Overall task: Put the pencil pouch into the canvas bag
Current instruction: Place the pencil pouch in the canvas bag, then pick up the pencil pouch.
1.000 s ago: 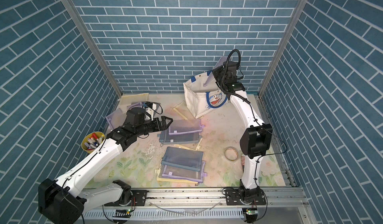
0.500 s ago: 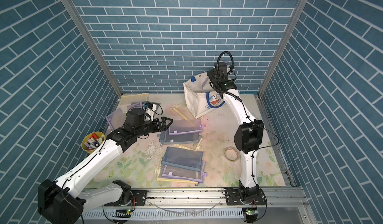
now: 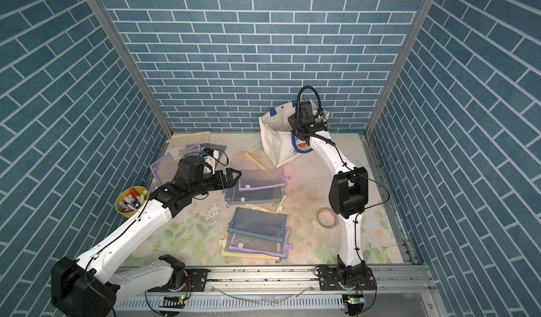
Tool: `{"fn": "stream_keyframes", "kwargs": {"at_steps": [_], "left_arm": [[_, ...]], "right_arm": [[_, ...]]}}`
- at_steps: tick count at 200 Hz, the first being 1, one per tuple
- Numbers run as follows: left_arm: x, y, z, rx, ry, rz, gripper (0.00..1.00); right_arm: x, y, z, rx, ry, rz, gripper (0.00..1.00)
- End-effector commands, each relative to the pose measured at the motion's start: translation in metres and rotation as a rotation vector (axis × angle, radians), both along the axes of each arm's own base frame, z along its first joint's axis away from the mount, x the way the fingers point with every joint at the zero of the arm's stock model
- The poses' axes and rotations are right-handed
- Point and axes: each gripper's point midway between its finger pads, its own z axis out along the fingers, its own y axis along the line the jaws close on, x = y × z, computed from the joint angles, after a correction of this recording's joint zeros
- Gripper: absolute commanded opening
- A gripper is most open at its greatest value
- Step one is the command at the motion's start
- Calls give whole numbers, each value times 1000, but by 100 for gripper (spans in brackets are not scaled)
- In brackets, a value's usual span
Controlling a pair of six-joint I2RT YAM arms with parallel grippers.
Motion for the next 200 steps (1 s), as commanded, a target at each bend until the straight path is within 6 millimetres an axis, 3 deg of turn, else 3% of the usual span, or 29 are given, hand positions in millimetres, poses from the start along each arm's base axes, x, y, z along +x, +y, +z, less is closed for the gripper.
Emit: {"fn": "stream_keyframes", "kwargs": {"at_steps": [1,36,65,85,103,130,150,158,177,200], "left_arm": [[-5,6,4,46,8,3,99],[-16,11,-2,103,87,-8,99],[-40,11,-11,183,189,-31,99],[-65,0,-17,200,256,-66,99],[-93,-17,-25,198,294,-114,98],[-131,-44,-46,131,338,-158,92],[-152,-60,-65,97,365,-169,90],[-158,-67,-69,83,369,-170,90],[-166,-81,-80,36,388,-171,90],[-167,-79,-96,11,423,-101,88]], "right_arm": [[-15,-9,30,12,-22,-5,30],[-24,-8,52,-54,-55,70,58],[-41,-8,71,-126,-81,156,70],[-67,-2,81,-212,-87,293,72],[-109,-4,74,-344,-8,441,73],[-186,-5,51,-493,91,660,74],[-239,-2,19,-463,184,786,74],[-260,0,-3,-418,229,833,73],[-293,14,-37,-335,273,927,73],[-316,40,-66,-223,314,1056,71]]}}
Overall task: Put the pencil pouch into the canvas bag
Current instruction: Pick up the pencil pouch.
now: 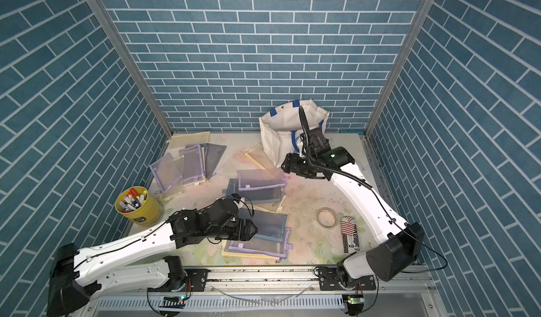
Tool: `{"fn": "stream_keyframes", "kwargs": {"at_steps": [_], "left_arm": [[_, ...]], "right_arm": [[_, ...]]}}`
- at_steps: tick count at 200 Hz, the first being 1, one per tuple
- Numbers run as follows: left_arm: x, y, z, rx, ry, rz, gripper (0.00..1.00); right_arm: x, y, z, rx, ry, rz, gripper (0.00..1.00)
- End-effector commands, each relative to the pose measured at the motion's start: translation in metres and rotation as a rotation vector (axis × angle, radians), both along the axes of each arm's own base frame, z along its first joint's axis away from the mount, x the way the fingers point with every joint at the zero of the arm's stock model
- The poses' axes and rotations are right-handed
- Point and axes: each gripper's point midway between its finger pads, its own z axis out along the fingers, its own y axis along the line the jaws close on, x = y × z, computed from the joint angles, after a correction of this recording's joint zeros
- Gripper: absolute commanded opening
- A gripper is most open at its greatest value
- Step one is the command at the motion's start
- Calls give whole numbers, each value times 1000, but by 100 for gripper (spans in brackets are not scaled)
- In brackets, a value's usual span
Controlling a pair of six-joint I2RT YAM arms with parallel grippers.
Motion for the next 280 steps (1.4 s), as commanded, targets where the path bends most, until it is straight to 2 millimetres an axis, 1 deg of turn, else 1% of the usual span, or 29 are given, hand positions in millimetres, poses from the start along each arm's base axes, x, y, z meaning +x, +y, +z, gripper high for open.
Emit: {"fn": "stream_keyframes", "kwargs": {"at_steps": [1,2,4,8,19,41,59,66,79,98,117,139,154,170,203,224,232,249,263,280], "left_arm": [[9,-7,-1,-81,12,142,88],[10,-7,-1,-87,13,147,88],[8,-5,-8,-83,23,157,88],[7,-4,-12,-98,32,176,87],[6,-1,-21,-127,44,231,86],[1,0,-29,-134,38,298,85],[2,-1,-33,-107,23,343,83],[3,-4,-34,-112,16,363,83],[6,-8,-44,-129,13,415,82],[11,-11,-54,-155,-12,488,80],[11,-8,-59,-161,-27,550,78],[6,-4,-60,-189,-33,592,78],[4,0,-62,-207,-40,613,78],[7,4,-64,-236,-56,636,78],[15,16,-73,-307,-86,704,73],[17,16,-73,-335,-92,718,70],[18,17,-73,-332,-101,721,69],[21,20,-81,-340,-102,739,66],[24,18,-82,-370,-108,748,65],[27,13,-84,-361,-112,736,62]], "right_arm": [[-29,28,-42,79,152,157,71],[-30,29,-43,82,156,162,71],[-32,32,-45,91,166,173,71],[-34,36,-50,102,182,192,71],[-41,46,-62,127,218,245,71],[-48,61,-78,161,252,333,71],[-52,67,-93,171,280,383,69],[-54,70,-99,178,287,396,67],[-56,73,-108,183,296,417,62],[-59,77,-123,190,308,441,48],[-63,76,-142,172,339,441,43],[-66,77,-151,164,337,444,41],[-68,77,-161,137,347,448,40],[-70,75,-174,110,367,443,39],[-76,69,-194,48,385,449,38],[-82,64,-212,14,440,445,38],[-84,64,-216,4,447,446,37],[-86,60,-224,-18,461,446,37],[-88,57,-228,-34,468,450,36],[-89,55,-231,-44,468,451,36]]}}
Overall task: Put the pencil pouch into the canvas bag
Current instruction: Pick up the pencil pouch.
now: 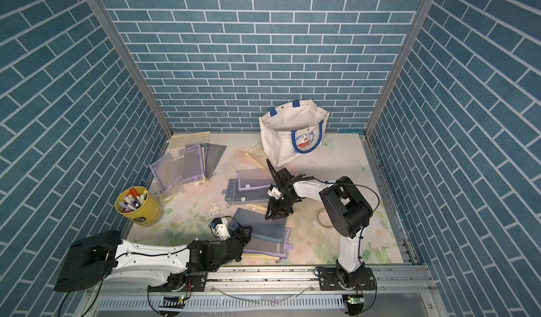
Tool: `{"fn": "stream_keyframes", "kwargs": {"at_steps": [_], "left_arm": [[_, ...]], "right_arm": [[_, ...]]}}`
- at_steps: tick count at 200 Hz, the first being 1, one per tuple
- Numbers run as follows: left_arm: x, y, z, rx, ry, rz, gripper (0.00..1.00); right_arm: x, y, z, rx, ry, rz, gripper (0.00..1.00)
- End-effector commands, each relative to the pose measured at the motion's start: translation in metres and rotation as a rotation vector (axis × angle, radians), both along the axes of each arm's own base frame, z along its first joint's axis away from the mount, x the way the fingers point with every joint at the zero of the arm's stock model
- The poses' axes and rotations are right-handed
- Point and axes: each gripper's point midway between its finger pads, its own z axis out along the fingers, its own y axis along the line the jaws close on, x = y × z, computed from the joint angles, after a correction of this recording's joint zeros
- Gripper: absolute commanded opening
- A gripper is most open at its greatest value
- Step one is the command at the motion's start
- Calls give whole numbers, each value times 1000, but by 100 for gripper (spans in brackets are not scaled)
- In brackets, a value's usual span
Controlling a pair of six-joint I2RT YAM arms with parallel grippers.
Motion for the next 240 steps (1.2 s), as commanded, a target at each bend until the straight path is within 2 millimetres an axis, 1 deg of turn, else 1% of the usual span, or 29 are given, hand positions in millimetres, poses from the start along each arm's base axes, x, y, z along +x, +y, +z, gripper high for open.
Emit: {"fn": "stream_keyframes", "kwargs": {"at_steps": [1,11,27,39,51,64,72,82,92,104,107,110,127,133,137,148,166,178,189,193,203,214,240], "left_arm": [[8,-4,1,-16,-31,17,61],[11,-11,1,-15,-29,-1,58],[15,-21,2,-21,-37,-15,49],[18,-26,5,-22,-51,-17,39],[20,-32,11,-7,-73,-40,28],[21,-36,18,34,-75,-67,8],[22,-36,25,68,-77,-82,0],[22,-36,36,117,-90,-107,0],[23,-36,51,159,-106,-134,0],[24,-35,67,210,-125,-172,0],[24,-35,71,219,-129,-181,0],[24,-35,75,226,-134,-190,0],[24,-37,99,270,-168,-266,0],[23,-37,104,298,-183,-303,0],[23,-42,117,295,-204,-327,0],[19,-50,134,317,-246,-417,0],[9,-66,163,335,-338,-584,0],[4,-71,181,351,-384,-660,0],[0,-74,198,364,-426,-716,0],[-1,-75,203,369,-436,-732,0],[-6,-79,214,369,-458,-776,0],[-9,-83,224,360,-469,-817,0],[-17,-96,237,331,-480,-890,0]], "right_arm": [[-11,-18,-25,-87,0,42,36],[-12,-18,-26,-90,3,47,36],[-13,-19,-27,-88,2,51,36],[-13,-18,-26,-85,-2,57,36],[-12,-19,-24,-81,-6,60,36],[-11,-19,-17,-76,-24,61,36],[-11,-19,-9,-67,-42,60,37],[-8,-20,8,-45,-69,52,39],[-5,-23,28,-18,-96,35,41],[1,-27,54,27,-116,-3,43],[4,-28,64,45,-117,-19,44],[5,-29,69,55,-115,-30,44],[20,-40,112,141,-105,-114,46],[24,-44,126,161,-121,-132,50],[27,-47,136,173,-136,-141,52],[33,-53,159,213,-164,-166,58],[41,-55,195,338,-178,-216,65],[42,-54,217,431,-200,-233,74],[38,-53,231,495,-196,-229,91],[36,-53,234,513,-191,-224,94],[30,-53,239,545,-183,-217,96],[24,-53,243,583,-184,-209,96],[9,-53,253,670,-175,-189,95]]}}
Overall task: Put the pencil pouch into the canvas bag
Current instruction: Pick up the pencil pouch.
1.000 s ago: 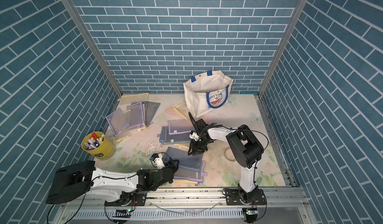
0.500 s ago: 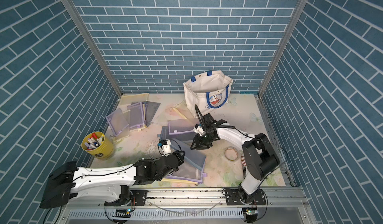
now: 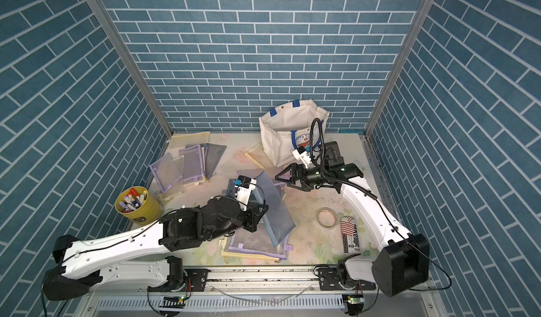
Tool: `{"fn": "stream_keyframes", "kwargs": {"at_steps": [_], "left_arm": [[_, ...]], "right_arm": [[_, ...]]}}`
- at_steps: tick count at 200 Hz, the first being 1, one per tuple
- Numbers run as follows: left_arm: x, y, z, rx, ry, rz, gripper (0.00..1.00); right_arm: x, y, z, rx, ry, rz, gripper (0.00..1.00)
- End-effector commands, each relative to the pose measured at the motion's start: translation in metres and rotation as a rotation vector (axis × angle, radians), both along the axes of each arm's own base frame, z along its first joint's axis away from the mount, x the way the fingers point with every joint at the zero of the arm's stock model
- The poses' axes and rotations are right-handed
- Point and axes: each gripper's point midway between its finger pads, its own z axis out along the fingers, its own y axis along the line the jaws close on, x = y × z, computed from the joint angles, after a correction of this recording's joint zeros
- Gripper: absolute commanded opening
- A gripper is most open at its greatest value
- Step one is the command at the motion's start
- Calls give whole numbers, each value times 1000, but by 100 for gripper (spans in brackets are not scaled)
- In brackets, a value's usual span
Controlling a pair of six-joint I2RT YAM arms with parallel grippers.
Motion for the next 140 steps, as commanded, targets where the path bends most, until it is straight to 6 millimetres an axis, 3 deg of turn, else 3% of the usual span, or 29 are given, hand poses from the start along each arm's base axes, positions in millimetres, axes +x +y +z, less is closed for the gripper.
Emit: {"fn": "stream_keyframes", "kwargs": {"at_steps": [1,46,80,140], "left_arm": [[-13,-6,-7,94,-16,-136,0],[-9,-24,5,44,-30,-146,0],[-8,-28,12,-9,-29,-133,0],[0,-5,16,-44,-36,-45,0]], "right_arm": [[-19,2,11,117,35,60,95],[-47,-2,22,202,24,127,88],[-56,-5,26,241,7,131,78],[-66,-9,37,271,-48,140,41]]}}
